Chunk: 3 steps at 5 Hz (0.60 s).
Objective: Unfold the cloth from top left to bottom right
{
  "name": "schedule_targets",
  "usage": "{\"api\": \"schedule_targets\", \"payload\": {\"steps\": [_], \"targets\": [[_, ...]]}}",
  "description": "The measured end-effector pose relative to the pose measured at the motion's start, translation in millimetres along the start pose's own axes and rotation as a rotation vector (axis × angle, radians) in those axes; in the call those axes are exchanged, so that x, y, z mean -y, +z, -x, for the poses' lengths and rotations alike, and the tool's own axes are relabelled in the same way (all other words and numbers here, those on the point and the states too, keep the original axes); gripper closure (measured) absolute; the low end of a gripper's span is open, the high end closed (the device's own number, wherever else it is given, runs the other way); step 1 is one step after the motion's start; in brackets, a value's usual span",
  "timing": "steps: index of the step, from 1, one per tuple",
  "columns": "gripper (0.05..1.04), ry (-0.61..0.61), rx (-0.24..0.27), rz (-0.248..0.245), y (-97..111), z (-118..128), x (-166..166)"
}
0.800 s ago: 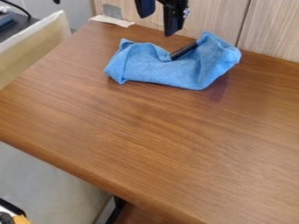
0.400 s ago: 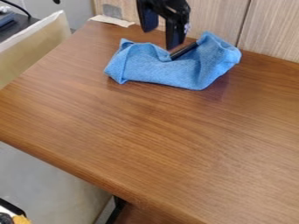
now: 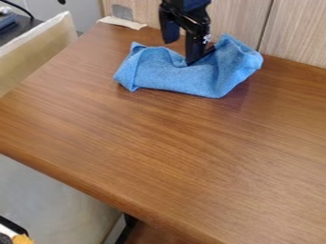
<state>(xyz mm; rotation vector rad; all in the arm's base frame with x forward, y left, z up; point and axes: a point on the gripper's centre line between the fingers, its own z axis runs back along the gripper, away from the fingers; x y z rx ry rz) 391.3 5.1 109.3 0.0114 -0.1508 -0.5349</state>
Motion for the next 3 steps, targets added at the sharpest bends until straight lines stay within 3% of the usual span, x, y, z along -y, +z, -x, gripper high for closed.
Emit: {"api": "schedule_targets", "payload": {"steps": [2, 3], "targets": [[0.083, -0.053, 0.011, 0.058, -21.0, -21.4, -4.8], [0.134, -0.079, 0.011, 0.059, -23.7, -27.4, -8.6]]}}
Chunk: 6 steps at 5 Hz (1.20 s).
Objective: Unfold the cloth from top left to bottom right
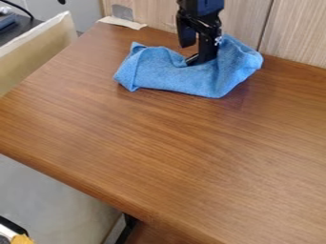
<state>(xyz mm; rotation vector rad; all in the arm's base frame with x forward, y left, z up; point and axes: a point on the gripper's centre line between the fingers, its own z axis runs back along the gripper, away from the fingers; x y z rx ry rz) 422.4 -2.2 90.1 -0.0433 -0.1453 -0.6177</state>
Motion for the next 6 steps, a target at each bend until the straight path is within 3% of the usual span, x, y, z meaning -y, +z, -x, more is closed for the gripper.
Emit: {"api": "schedule_targets", "payload": {"steps": [2, 3, 4, 5, 6], "targets": [[0.716, 0.027, -0.017, -0.005, -7.6, 1.8, -4.5], [0.924, 0.033, -0.019, -0.009, -8.4, 3.4, -6.7], [1.013, 0.04, -0.021, -0.011, -8.7, 3.8, -7.0], [1.021, 0.053, -0.011, -0.011, -8.9, 3.0, -6.6], [1.022, 0.068, 0.067, -0.028, 20.9, 5.3, -6.5]]}}
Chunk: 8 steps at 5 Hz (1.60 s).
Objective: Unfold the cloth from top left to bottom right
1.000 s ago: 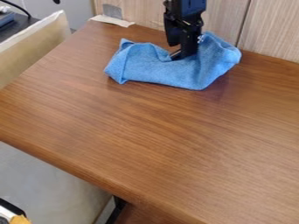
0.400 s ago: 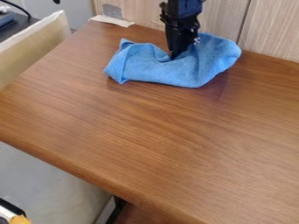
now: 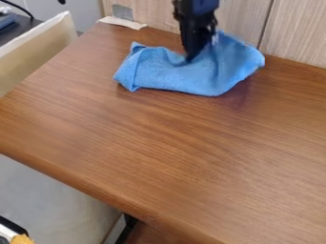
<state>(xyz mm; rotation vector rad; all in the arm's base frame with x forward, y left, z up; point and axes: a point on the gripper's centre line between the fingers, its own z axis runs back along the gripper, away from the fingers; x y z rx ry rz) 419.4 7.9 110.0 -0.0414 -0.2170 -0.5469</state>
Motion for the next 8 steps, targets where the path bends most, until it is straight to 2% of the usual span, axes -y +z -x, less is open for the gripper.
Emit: {"api": "schedule_targets", "payload": {"steps": [2, 3, 4, 5, 6, 7, 8], "targets": [[1.024, -0.005, 0.061, -0.028, 51.5, 14.2, 28.3], [1.024, -0.047, 0.062, -0.026, 64.0, 25.0, 54.3], [1.024, -0.053, 0.033, 0.014, 60.3, 46.8, 76.0], [1.024, -0.081, -0.01, 0.049, 46.7, 65.8, 99.1], [1.024, -0.092, -0.034, 0.061, 26.7, 85.1, 113.7], [1.024, -0.123, -0.033, 0.042, 10.7, 98.9, 120.8], [1.007, -0.131, -0.04, 0.061, -1.4, 109.9, 127.6]]}}
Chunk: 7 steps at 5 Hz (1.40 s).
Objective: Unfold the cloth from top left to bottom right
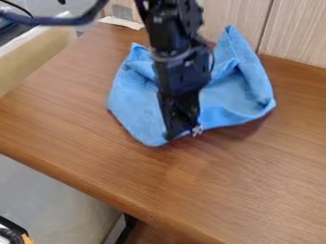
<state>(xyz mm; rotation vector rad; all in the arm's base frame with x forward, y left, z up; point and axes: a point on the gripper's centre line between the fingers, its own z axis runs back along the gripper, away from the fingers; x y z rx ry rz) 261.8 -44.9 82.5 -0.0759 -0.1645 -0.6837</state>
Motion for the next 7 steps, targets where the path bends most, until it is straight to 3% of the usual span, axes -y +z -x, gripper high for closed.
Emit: {"api": "schedule_targets", "payload": {"steps": [1, 3, 4, 5, 6, 7], "targets": [[0.859, -0.014, 0.002, 0.01, -0.3, 0.1, 1.4], [0.288, -0.014, 0.002, 0.008, 5.0, -1.5, -3.4], [0.075, -0.017, 0.003, -0.001, 8.3, -3.9, -5.8], [0.073, -0.026, 0.006, -0.011, 16.6, -8.3, -6.5], [0.08, -0.082, 0.06, -0.084, 40.4, -20.3, -6.3], [0.083, -0.081, 0.081, -0.12, 49.9, -22.7, -7.1]]}}
